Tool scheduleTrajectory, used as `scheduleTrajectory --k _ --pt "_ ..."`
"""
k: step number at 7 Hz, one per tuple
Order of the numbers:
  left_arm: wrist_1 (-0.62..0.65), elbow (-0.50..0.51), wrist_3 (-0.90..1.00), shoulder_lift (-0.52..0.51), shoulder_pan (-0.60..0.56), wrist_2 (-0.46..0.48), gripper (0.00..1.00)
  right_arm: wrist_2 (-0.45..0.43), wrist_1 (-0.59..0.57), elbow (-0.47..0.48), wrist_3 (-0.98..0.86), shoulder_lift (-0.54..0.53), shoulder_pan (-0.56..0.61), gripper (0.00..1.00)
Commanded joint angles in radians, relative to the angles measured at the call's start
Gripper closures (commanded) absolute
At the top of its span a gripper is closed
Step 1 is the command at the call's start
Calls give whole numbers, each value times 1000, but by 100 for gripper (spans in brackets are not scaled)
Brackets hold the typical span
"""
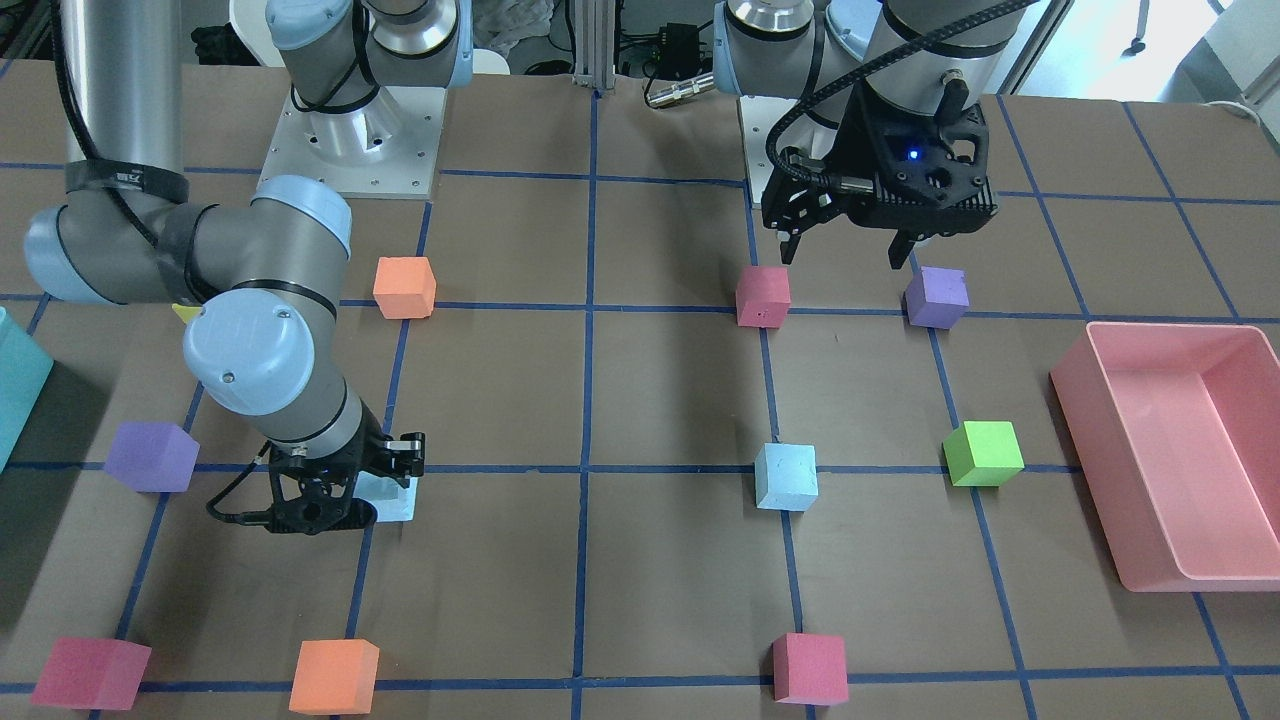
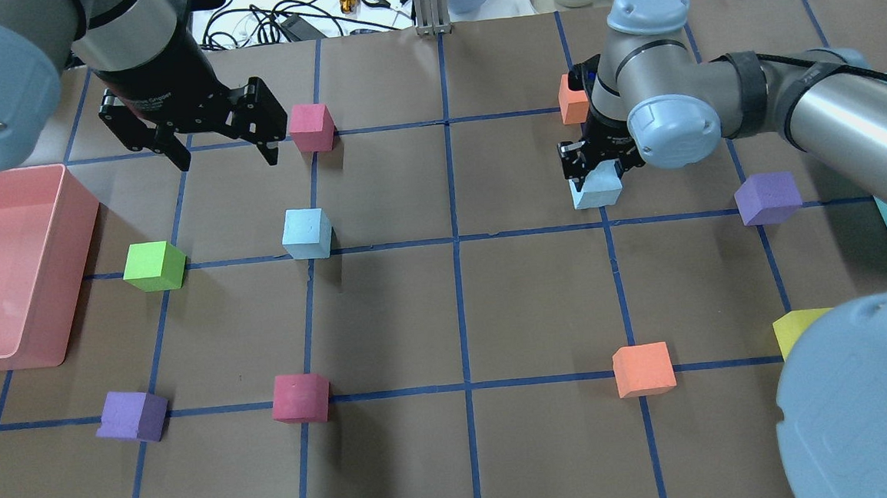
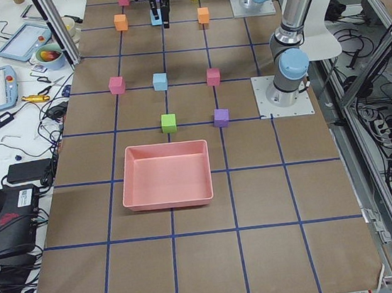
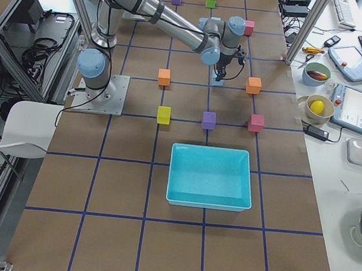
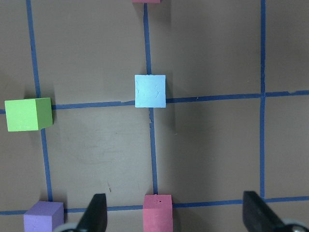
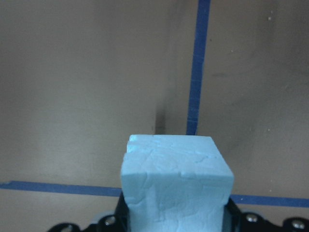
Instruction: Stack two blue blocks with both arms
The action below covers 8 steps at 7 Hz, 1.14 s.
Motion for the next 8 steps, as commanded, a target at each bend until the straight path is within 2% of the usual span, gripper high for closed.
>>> scheduleTrajectory --k 1,4,8 --pt "2 0 -2 0 0 0 0 19 42 -152 172 76 114 100" --pt "2 0 0 0 0 0 0 19 40 -324 372 220 252 100" --pt "0 0 0 0 0 0 0 19 37 -332 383 263 263 98"
